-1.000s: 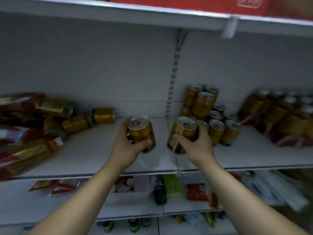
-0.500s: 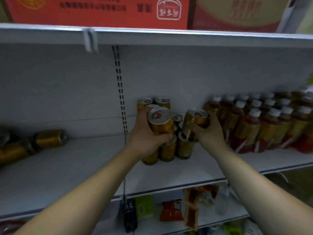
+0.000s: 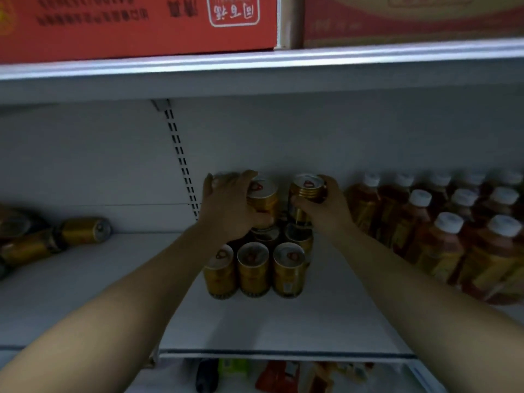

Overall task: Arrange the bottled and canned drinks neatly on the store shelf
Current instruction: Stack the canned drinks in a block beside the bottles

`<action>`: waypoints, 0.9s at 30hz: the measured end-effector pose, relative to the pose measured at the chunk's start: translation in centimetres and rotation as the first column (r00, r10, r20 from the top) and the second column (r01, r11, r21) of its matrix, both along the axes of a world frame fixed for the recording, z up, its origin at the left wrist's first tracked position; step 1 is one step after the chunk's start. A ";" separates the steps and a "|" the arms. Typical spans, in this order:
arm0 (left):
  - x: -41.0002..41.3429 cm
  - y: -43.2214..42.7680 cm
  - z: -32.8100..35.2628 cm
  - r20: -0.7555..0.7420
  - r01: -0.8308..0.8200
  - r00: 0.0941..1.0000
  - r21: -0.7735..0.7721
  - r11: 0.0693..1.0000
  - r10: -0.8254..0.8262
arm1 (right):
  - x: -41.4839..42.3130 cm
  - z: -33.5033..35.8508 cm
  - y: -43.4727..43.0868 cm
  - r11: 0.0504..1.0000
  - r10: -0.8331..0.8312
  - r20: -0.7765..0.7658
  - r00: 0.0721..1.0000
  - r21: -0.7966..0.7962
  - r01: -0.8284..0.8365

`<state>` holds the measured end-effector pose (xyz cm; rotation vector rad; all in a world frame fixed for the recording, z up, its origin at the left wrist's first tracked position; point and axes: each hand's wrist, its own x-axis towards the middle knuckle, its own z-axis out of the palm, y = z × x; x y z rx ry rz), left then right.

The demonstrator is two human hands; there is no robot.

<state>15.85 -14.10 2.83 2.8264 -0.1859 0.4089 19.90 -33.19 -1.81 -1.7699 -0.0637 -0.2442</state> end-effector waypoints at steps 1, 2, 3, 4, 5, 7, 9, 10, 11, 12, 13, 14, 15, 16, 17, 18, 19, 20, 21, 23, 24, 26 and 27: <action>0.3 0.0 -0.3 -0.020 0.003 1.000 -0.006 1.000 -0.003 | 0.5 -0.1 0.0 1.000 0.016 0.000 1.000 -0.021 -0.016; 0.5 0.1 -0.6 -0.036 0.002 0.999 0.001 1.000 -0.002 | 0.9 -0.2 0.1 0.999 0.035 0.005 0.999 -0.037 -0.035; 0.7 0.1 -1.0 -0.043 -0.002 0.999 0.030 1.000 0.003 | 1.2 -0.3 0.1 0.997 0.054 0.009 0.999 -0.051 -0.053; 0.8 0.1 -1.4 -0.037 -0.003 0.999 0.081 0.997 0.006 | 1.4 -0.5 0.2 0.996 0.069 0.011 0.998 -0.060 -0.068; 0.8 0.1 -1.7 -0.023 -0.001 1.000 0.134 0.991 0.004 | 1.6 -0.7 0.3 0.994 0.075 0.016 0.997 -0.078 -0.074; 0.8 0.2 -2.2 -0.012 0.008 1.000 0.190 0.982 -0.006 | 2.1 -0.9 0.7 0.990 0.076 0.050 0.996 -0.120 -0.070; 0.9 0.3 -2.2 -0.022 0.023 1.000 0.223 0.975 -0.018 | 2.8 -0.9 1.0 0.987 0.094 0.086 0.992 -0.141 -0.081; 1.0 0.4 -2.2 -0.026 0.035 0.999 0.240 0.970 -0.029 | 3.1 -0.8 1.2 0.985 0.115 0.089 0.989 -0.139 -0.102; 1.0 0.4 -2.1 -0.033 0.046 0.999 0.254 0.966 -0.039 | 3.3 -0.9 1.3 0.983 0.133 0.081 0.988 -0.138 -0.121; 1.0 0.5 -2.1 -0.047 0.058 0.998 0.263 0.963 -0.047 | 3.4 -0.9 1.5 0.981 0.152 0.083 0.985 -0.133 -0.140; 1.1 0.6 -2.1 -0.061 0.063 0.997 0.269 0.961 -0.048 | 3.4 -0.9 1.7 0.980 0.165 0.091 0.982 -0.130 -0.153; 1.2 0.8 -2.2 -0.066 0.067 0.997 0.275 0.959 -0.050 | 3.3 -1.1 1.9 0.979 0.176 0.104 0.979 -0.121 -0.163; 1.2 0.9 -2.3 -0.064 0.071 0.996 0.287 0.955 -0.055 | 3.2 -1.3 2.0 0.979 0.183 0.121 0.976 -0.110 -0.170; 1.3 1.0 -2.3 -0.056 0.075 0.997 0.303 0.950 -0.060 | 3.1 -1.4 2.1 0.980 0.189 0.130 0.973 -0.090 -0.178; 1.3 1.0 -2.3 -0.050 0.076 0.997 0.323 0.943 -0.063 | 3.0 -1.5 2.2 0.978 0.201 0.120 0.972 -0.078 -0.192; 1.3 1.0 -2.3 -0.047 0.078 0.997 0.337 0.938 -0.066 | 2.8 -1.3 2.1 0.975 0.218 0.106 0.970 -0.065 -0.212; 1.2 1.1 -2.2 -0.048 0.081 0.997 0.342 0.936 -0.068 | 2.6 -1.0 2.1 0.972 0.230 0.085 0.969 -0.055 -0.226; 1.0 1.3 -2.2 -0.045 0.082 0.996 0.334 0.939 -0.071 | 2.3 -0.5 1.9 0.970 0.241 0.062 0.969 -0.031 -0.239; 0.6 1.5 -2.2 -0.016 0.074 0.997 0.308 0.949 -0.073 | 2.1 -0.4 1.7 0.970 0.242 0.021 0.970 -0.008 -0.242; -0.5 2.6 -3.0 0.144 0.040 0.988 0.083 0.996 -0.052 | 1.2 -0.5 1.2 0.971 0.238 -0.073 0.968 0.037 -0.236; -1.4 3.2 -3.4 0.223 0.020 0.975 -0.124 0.992 0.009 | 0.5 -0.6 1.0 0.979 0.202 -0.123 0.972 0.025 -0.200; -2.7 4.4 -5.7 0.166 -0.042 0.975 -0.512 0.858 0.147 | -0.5 -1.6 0.7 0.993 0.093 -0.245 0.965 -0.043 -0.107; -3.4 4.6 -6.8 0.027 -0.096 0.988 -0.655 0.750 0.149 | -0.9 -2.4 0.7 0.995 0.054 -0.291 0.955 -0.061 -0.075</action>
